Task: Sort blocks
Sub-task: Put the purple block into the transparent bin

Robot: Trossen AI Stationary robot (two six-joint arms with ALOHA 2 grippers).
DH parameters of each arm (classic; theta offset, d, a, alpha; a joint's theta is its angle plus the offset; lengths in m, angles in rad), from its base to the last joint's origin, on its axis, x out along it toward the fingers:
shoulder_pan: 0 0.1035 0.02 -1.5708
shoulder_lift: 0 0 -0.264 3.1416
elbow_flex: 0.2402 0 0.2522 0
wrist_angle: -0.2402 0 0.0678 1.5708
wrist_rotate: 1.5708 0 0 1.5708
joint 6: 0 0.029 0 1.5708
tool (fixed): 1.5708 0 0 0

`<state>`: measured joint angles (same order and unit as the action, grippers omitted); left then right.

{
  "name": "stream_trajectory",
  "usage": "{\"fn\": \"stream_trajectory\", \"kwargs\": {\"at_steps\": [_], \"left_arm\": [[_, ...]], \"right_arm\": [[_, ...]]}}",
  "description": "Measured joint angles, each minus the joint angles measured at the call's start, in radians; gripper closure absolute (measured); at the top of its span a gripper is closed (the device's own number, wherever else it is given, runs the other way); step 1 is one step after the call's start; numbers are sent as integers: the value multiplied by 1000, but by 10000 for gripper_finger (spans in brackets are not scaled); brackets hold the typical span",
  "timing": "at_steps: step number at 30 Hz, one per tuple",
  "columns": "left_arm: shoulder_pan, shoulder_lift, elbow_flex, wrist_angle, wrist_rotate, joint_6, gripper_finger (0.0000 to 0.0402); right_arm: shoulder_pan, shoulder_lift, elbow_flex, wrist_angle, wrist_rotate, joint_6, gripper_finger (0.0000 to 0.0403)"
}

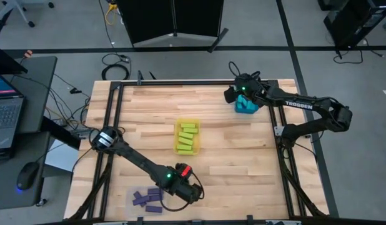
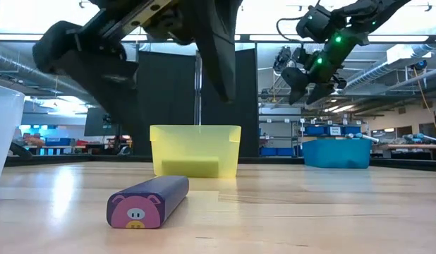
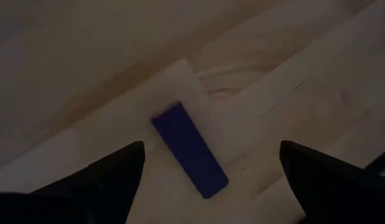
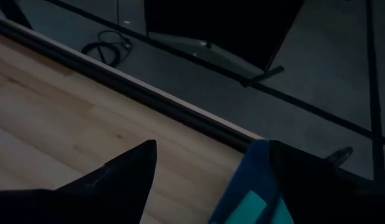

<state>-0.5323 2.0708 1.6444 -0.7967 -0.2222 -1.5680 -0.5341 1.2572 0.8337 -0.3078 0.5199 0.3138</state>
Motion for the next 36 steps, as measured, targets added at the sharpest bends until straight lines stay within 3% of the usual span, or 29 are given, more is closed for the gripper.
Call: {"fn": "stream_trajectory", "kwargs": {"at_steps": [5, 10, 20, 36], "left_arm": [[0, 25, 0, 18, 6, -59, 20], [9, 86, 0, 28, 58, -100, 41], [15, 121, 6, 36, 45, -158, 83], [43, 174, 8, -35, 77, -164, 239]], "right_arm": [[4, 0, 0, 19, -4, -28, 91], [3, 0, 0, 43, -17, -56, 98], [3, 0, 0, 54, -25, -104, 109], [3, 0, 0, 76, -25, -116, 114]]}}
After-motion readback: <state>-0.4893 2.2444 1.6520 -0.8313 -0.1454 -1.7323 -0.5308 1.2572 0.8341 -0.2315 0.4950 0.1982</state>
